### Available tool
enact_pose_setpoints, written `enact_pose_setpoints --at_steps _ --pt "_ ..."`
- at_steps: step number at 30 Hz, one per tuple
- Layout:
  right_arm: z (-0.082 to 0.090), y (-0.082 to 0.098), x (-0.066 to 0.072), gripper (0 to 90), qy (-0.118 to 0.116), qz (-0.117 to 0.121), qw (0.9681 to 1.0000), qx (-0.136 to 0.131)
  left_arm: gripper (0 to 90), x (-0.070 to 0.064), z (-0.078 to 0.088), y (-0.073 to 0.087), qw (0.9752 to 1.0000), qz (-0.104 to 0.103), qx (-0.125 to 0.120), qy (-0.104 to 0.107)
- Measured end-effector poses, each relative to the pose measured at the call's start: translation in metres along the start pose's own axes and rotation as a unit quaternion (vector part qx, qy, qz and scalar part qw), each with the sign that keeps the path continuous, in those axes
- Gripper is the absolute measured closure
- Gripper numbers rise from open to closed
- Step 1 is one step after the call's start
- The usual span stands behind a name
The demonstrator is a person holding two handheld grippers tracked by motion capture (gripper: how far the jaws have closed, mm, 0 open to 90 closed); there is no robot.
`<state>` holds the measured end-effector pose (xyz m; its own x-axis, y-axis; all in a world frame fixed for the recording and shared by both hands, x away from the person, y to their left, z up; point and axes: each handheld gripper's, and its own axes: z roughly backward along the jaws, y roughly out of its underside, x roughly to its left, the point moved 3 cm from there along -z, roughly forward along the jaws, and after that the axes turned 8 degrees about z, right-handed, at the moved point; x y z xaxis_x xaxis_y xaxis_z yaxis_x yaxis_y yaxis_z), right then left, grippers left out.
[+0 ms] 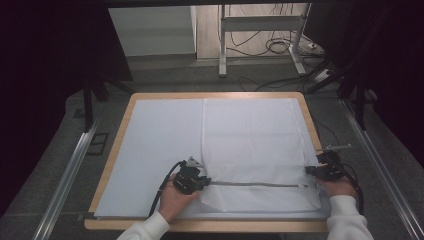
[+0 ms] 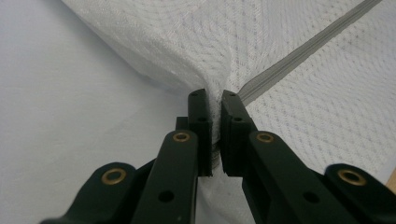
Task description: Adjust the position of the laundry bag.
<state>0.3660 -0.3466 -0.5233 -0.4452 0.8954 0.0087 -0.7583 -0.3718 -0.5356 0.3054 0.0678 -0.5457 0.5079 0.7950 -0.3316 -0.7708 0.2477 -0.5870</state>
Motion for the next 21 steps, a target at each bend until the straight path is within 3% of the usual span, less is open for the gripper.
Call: enact_pose_setpoints --at_steps 21 --pt "-0.005 -0.011 0.013 87.7 0.009 0.014 0.9998 -0.011 85.5 0.011 0.009 0.002 1.0000 0.007 -0.001 -0.005"
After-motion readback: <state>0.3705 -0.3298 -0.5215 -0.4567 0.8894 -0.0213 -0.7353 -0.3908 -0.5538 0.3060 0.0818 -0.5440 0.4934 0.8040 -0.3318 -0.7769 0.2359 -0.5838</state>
